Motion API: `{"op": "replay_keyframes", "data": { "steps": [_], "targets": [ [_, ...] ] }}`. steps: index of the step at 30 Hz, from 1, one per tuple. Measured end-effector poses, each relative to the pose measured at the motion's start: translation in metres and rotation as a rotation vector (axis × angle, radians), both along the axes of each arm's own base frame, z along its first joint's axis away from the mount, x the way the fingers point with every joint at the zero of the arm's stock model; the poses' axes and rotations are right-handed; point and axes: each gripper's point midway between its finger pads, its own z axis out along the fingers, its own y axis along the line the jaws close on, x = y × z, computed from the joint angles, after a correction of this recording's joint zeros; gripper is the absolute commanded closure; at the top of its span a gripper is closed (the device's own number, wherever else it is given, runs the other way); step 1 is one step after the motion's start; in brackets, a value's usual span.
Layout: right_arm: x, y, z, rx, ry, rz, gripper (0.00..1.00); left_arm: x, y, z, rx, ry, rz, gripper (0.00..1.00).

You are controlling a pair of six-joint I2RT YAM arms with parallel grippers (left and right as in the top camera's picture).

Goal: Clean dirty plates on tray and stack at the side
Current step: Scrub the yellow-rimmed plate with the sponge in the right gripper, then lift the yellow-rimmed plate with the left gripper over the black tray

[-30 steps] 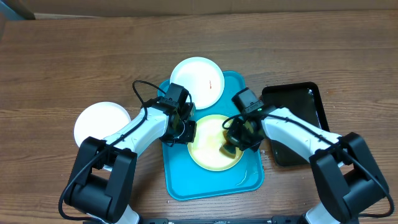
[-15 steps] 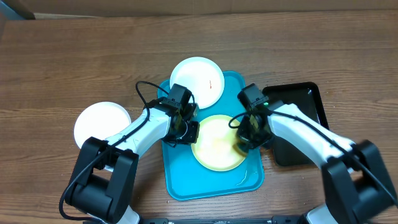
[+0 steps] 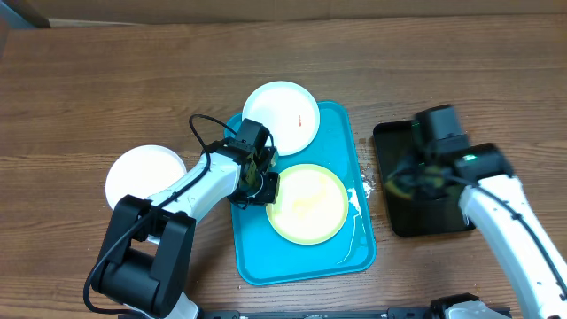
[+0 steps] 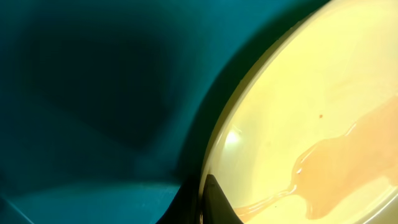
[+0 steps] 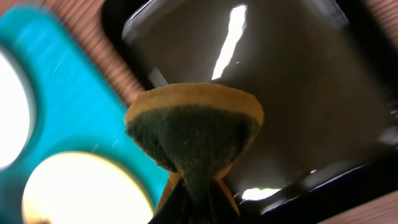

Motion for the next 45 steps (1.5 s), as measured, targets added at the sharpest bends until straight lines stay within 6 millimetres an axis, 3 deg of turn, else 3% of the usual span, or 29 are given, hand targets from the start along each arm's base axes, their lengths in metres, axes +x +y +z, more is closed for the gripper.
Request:
{"op": "replay_keyframes", "data": {
  "steps": [5,9,11,12,13,14,18,21,26,28,34,41,45],
  "targets": [
    [0.007,-0.047,-0.018,-0.012,0.005,-0.093,0.91,-0.005,0.001,0.002,0.004,0.027,-0.011,0.96],
    [-0.005,-0.052,-0.054,0.035,0.071,-0.084,0.90,-0.008,0.003,0.009,0.015,0.054,-0.014,0.96],
    [-0.013,-0.047,-0.073,0.057,0.110,-0.068,0.76,-0.002,0.000,0.017,0.012,0.045,-0.015,0.96],
    [-0.017,-0.046,-0.079,0.065,0.126,-0.065,0.54,0.001,-0.001,0.022,0.010,0.039,-0.015,0.96],
    [-0.020,-0.044,-0.083,0.071,0.138,-0.057,0.38,0.004,-0.002,0.026,0.008,0.035,-0.015,0.96],
    [-0.022,-0.042,-0.085,0.078,0.145,-0.049,0.33,0.007,-0.004,0.031,0.006,0.029,-0.015,0.96],
    [-0.022,-0.041,-0.079,0.096,0.141,-0.039,0.18,0.016,-0.008,0.047,0.000,0.014,-0.018,0.96],
    [-0.023,-0.051,-0.058,0.107,0.123,-0.074,0.10,0.023,-0.018,0.063,-0.011,-0.015,-0.037,0.96],
    [-0.016,-0.084,-0.006,0.109,-0.012,-0.186,0.05,0.045,-0.058,0.104,-0.057,-0.146,-0.105,0.96],
    [-0.021,-0.094,0.003,0.126,-0.032,-0.219,0.05,0.060,-0.082,0.124,-0.075,-0.251,-0.126,0.96],
    [-0.041,-0.110,0.001,0.161,0.009,-0.280,0.05,0.089,-0.151,0.176,-0.076,-0.609,-0.145,0.96],
    [-0.047,-0.108,0.000,0.165,0.032,-0.249,0.05,0.099,-0.198,0.231,-0.037,-0.974,-0.101,0.96],
    [-0.047,-0.108,0.000,0.162,0.032,-0.241,0.05,0.096,-0.211,0.257,0.022,-1.132,-0.133,0.96]
  ]
}}
